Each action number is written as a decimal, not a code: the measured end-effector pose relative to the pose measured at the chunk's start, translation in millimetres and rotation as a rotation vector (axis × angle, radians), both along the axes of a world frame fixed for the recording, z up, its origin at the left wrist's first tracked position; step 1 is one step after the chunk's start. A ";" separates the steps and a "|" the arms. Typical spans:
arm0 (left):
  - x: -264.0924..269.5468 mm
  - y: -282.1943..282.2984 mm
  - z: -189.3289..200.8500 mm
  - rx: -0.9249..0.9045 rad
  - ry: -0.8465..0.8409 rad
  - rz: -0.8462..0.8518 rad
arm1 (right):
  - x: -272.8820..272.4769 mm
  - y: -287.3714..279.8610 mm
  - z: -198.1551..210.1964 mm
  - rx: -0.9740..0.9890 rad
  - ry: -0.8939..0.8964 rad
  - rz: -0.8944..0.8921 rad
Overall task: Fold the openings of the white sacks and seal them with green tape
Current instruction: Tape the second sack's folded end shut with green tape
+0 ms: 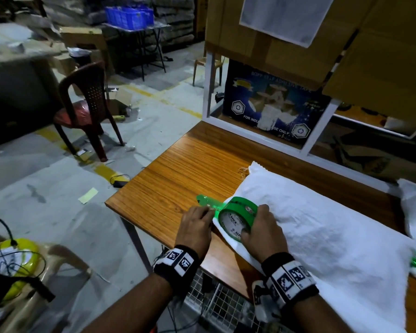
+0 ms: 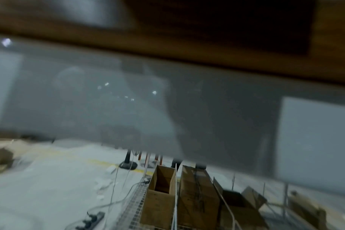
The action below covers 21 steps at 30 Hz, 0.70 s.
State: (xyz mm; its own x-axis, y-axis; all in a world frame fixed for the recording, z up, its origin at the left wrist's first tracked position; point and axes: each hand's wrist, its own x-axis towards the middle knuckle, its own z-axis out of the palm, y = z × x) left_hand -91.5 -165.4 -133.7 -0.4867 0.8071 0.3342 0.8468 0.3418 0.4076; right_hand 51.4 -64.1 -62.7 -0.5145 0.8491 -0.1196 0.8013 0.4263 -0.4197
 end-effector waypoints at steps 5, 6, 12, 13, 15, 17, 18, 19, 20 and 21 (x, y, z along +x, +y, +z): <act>13.3 6.1 -4.0 0.082 -0.148 0.021 | 17.3 4.9 -8.5 -0.060 0.123 -0.051; 16.6 7.5 -3.8 0.094 -0.190 0.034 | 19.9 5.3 -9.9 -0.063 0.133 -0.053; 27.0 6.1 9.2 0.123 -0.581 0.077 | 26.6 7.8 -16.3 -0.050 0.174 -0.015; 28.0 5.9 11.4 0.120 -0.600 0.081 | 27.1 8.4 -17.5 -0.049 0.178 -0.010; 29.4 5.3 14.9 0.118 -0.619 0.092 | 28.4 8.9 -19.7 -0.041 0.184 -0.001; 30.6 4.5 17.6 0.108 -0.632 0.110 | 29.3 8.7 -21.4 -0.033 0.194 0.007; 31.1 4.6 17.8 0.115 -0.635 0.124 | 29.6 8.7 -22.0 -0.031 0.199 0.011; 31.7 4.9 18.4 0.126 -0.638 0.139 | 29.7 8.9 -22.6 -0.029 0.202 0.014; 32.3 5.4 18.9 0.138 -0.647 0.157 | 29.8 9.1 -22.8 -0.027 0.202 0.014; 33.3 6.0 19.0 0.144 -0.669 0.178 | 30.1 9.3 -23.0 -0.026 0.202 0.013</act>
